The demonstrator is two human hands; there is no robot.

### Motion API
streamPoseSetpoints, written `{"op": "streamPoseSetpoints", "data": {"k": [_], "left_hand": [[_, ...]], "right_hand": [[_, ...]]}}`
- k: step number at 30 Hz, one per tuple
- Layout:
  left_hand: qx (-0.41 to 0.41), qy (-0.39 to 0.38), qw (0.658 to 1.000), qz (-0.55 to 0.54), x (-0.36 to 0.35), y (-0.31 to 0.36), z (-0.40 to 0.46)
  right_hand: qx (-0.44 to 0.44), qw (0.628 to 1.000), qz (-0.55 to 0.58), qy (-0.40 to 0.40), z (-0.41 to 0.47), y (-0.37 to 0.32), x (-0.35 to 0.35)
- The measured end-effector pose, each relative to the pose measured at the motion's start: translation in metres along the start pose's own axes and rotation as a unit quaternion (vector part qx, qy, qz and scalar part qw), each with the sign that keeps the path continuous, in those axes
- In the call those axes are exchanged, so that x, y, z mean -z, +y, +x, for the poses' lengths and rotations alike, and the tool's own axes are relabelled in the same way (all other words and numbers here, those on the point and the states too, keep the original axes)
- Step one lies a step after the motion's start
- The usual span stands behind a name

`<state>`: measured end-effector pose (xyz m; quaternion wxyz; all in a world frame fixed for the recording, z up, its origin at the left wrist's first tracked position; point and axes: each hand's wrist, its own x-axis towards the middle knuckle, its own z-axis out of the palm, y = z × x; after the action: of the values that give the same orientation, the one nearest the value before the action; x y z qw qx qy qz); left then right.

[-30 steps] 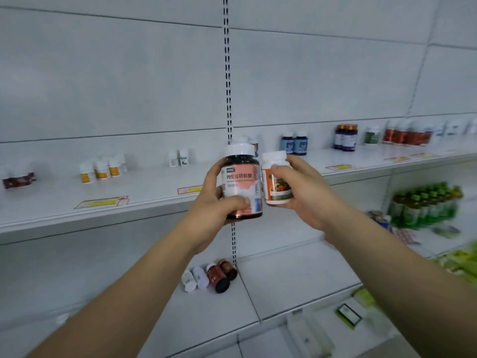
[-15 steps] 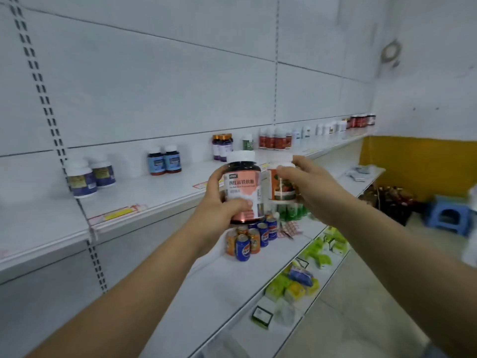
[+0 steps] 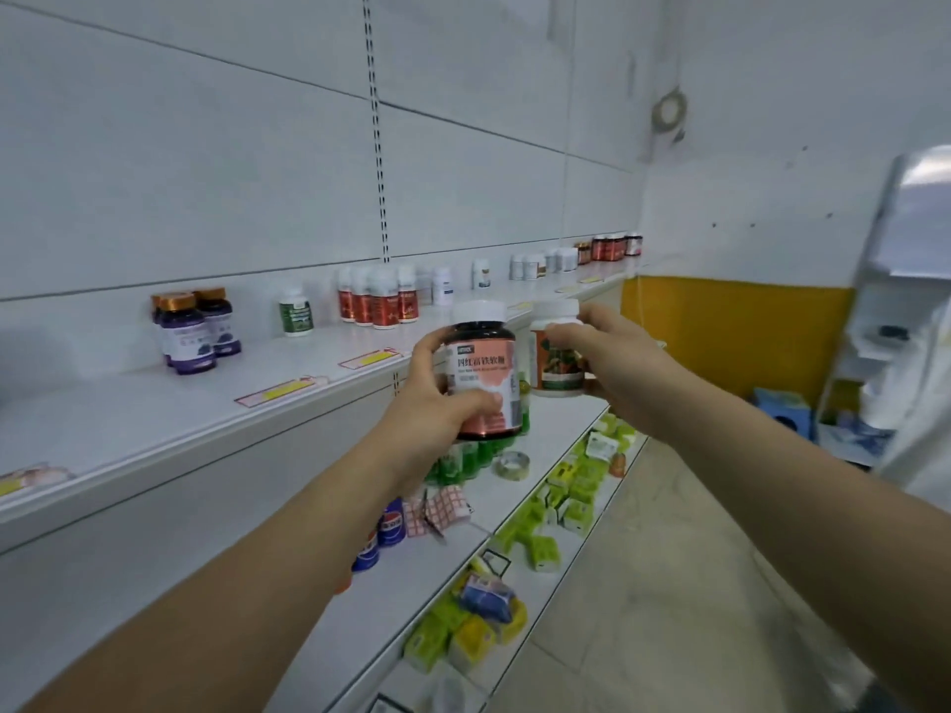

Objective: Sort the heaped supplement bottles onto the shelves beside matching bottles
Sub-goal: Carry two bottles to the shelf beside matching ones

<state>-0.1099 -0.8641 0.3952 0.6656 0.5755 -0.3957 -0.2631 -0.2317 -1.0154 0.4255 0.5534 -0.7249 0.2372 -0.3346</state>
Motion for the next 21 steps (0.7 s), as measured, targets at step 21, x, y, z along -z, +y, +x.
{"op": "streamPoseSetpoints", "data": {"k": [21], "left_hand": [[-0.036, -0.04, 0.996, 0.065, -0.191, -0.105, 0.47]], "right_hand": [[0.013, 0.996, -0.061, 0.069, 0.41, 0.127, 0.232]]}}
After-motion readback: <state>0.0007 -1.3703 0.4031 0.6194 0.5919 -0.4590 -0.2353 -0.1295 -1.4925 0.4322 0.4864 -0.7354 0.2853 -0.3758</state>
